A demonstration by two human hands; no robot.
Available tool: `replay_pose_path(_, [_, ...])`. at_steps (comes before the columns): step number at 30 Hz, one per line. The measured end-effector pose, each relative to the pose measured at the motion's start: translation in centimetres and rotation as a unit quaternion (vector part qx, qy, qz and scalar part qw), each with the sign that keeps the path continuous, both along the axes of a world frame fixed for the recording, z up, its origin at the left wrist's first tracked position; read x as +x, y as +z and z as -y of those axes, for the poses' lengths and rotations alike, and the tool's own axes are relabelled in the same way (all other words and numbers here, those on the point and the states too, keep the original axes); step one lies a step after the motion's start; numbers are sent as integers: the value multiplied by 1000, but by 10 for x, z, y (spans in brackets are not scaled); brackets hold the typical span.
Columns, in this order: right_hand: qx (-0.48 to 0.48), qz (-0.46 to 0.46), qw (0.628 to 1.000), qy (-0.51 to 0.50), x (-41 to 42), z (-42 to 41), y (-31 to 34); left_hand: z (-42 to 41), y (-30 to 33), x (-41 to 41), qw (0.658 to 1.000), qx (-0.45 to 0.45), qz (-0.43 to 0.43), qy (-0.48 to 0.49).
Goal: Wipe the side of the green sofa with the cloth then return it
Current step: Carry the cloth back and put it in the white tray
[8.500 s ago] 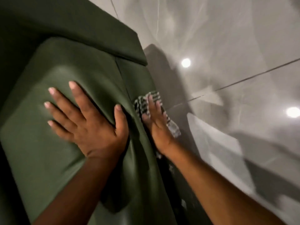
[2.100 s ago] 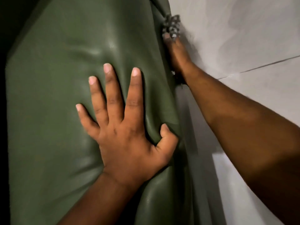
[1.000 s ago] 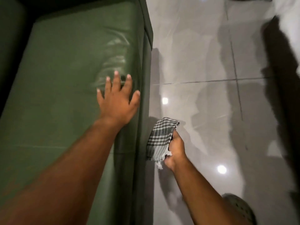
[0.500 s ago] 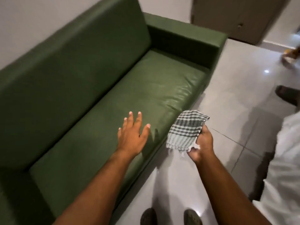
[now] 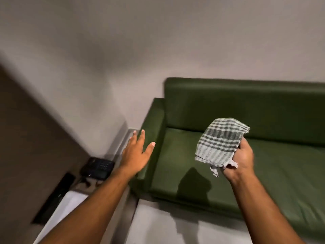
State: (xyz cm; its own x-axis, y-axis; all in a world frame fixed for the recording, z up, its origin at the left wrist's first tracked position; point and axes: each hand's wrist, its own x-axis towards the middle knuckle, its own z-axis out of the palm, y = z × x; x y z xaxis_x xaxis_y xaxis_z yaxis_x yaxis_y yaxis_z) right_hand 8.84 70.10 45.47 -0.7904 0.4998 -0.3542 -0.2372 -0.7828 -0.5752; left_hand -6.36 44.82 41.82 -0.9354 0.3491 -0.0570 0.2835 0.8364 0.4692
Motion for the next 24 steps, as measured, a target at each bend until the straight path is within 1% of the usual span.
replay_pose_path(4, [35,-14,990,134,-82,94,35,110,9,-12,990,18,-11,139])
replay_pose_path(7, [54,2,972,228,-129,171,44,195,-1,-7,973,27,-6,230])
replay_pose_path(11, [80,41,942,324,-175,279,41,299,-33,14,940,13,21,339])
replay_pose_path(14, [106,60,905,407,-195,345,30,358,-66,33,920,-10,41,389])
replay_pose_path(18, [92,116,852,502,-221,416,-3,412,-115,53,895,-63,79,434])
replay_pose_path(21, [99,156,813,552,-239,461,-44,433,-155,66,884,-80,115,446])
replay_pose_path(24, [112,172,776,597,-253,495,-96,437,-194,76,881,-88,144,443])
